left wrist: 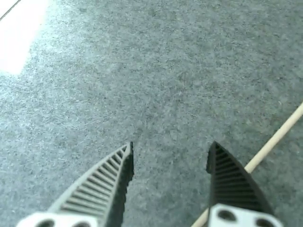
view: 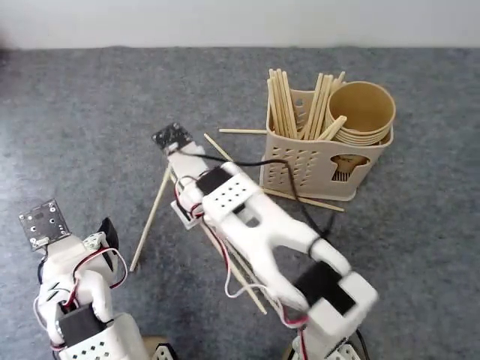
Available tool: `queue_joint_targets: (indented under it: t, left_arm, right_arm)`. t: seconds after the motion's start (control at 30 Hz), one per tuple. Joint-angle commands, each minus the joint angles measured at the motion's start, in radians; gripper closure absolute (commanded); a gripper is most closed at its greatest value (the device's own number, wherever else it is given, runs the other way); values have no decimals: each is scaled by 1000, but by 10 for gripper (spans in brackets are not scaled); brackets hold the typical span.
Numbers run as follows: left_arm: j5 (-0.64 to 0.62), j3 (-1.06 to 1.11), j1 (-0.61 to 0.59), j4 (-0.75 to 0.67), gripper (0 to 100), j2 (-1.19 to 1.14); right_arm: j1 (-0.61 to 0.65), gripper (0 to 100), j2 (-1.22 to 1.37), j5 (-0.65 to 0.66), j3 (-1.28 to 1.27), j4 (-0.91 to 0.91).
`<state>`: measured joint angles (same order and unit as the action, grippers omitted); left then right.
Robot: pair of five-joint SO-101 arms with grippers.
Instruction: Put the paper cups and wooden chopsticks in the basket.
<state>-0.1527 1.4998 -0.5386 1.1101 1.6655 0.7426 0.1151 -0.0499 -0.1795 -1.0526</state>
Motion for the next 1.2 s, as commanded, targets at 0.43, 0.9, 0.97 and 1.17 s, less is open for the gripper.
queue_joint_targets:
  t: [0.43, 0.9, 0.97, 1.17]
  left_arm:
    - [6, -4, -3, 5, 757, 12]
    - [6, -2, -3, 5, 757, 12]
    - [6, 7, -3, 0, 757, 12]
    - [8, 7, -3, 0, 757, 12]
  right_arm:
    - [-200, 991, -544, 104, 40, -176]
    - [-397, 991, -826, 138, 218, -21]
    - [-435, 991, -816, 137, 230, 59]
    - [-552, 991, -734, 83, 227, 410]
